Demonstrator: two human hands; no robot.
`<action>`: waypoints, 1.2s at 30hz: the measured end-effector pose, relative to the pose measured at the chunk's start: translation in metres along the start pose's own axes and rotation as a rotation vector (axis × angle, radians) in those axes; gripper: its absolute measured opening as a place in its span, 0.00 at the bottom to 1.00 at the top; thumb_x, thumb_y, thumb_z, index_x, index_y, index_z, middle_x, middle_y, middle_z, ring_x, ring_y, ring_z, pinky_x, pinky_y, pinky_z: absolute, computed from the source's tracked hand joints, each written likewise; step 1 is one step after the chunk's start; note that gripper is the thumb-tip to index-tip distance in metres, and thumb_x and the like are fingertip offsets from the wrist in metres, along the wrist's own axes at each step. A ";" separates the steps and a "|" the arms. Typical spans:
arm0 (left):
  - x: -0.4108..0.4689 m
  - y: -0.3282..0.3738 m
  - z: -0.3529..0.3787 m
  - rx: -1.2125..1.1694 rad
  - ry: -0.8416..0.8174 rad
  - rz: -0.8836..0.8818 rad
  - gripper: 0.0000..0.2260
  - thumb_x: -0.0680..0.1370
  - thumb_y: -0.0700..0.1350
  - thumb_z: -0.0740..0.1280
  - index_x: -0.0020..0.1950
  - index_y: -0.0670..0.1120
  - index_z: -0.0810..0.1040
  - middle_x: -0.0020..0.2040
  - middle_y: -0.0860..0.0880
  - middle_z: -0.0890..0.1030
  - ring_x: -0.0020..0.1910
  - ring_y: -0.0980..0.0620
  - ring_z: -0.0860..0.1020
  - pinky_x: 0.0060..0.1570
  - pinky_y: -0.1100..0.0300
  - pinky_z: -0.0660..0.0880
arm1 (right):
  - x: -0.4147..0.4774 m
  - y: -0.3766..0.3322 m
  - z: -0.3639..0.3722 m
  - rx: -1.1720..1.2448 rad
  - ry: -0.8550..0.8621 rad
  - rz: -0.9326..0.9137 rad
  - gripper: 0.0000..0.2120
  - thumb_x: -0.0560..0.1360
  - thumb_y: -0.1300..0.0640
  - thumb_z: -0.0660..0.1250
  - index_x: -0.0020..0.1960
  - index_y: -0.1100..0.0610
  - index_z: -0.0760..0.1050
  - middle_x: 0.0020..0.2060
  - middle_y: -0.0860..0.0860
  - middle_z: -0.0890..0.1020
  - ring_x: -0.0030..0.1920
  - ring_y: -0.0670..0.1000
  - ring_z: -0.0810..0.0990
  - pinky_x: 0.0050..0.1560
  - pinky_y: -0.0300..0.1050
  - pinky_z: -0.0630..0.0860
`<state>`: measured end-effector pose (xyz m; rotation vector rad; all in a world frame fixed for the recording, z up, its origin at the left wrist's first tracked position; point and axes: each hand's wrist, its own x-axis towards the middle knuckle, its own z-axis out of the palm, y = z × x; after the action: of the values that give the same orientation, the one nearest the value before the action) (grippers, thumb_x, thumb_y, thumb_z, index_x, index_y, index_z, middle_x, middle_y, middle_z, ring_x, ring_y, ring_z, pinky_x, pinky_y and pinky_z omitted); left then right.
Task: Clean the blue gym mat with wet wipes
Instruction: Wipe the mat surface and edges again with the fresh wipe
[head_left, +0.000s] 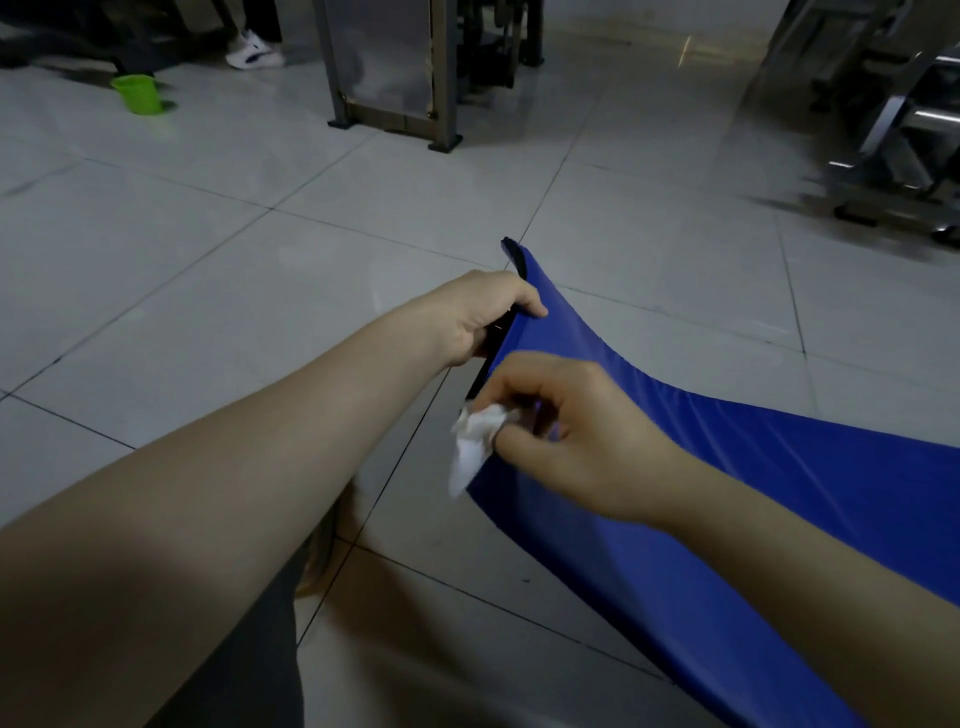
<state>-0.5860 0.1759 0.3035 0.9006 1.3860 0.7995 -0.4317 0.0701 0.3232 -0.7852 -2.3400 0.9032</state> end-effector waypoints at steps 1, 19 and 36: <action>-0.002 0.000 0.001 -0.006 -0.039 -0.003 0.01 0.73 0.37 0.69 0.44 0.41 0.80 0.39 0.43 0.84 0.38 0.45 0.82 0.49 0.50 0.81 | 0.001 0.005 -0.003 -0.001 0.061 0.042 0.05 0.76 0.64 0.67 0.49 0.56 0.80 0.42 0.49 0.81 0.40 0.52 0.78 0.41 0.49 0.75; -0.013 0.016 -0.012 -0.132 0.115 -0.083 0.05 0.79 0.44 0.65 0.51 0.43 0.77 0.46 0.44 0.83 0.36 0.47 0.81 0.26 0.63 0.76 | 0.005 0.013 -0.038 0.172 0.237 0.355 0.11 0.78 0.49 0.71 0.43 0.56 0.78 0.31 0.51 0.83 0.29 0.48 0.80 0.31 0.48 0.78; -0.049 0.029 -0.006 0.162 -0.120 -0.063 0.21 0.74 0.42 0.65 0.66 0.37 0.76 0.56 0.38 0.85 0.57 0.38 0.83 0.64 0.41 0.77 | -0.004 -0.024 0.001 0.024 0.370 0.386 0.06 0.78 0.54 0.72 0.53 0.52 0.85 0.49 0.45 0.82 0.46 0.43 0.82 0.45 0.36 0.77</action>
<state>-0.5926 0.1464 0.3518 1.0089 1.3807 0.5821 -0.4372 0.0521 0.3385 -1.3018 -1.8850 0.8481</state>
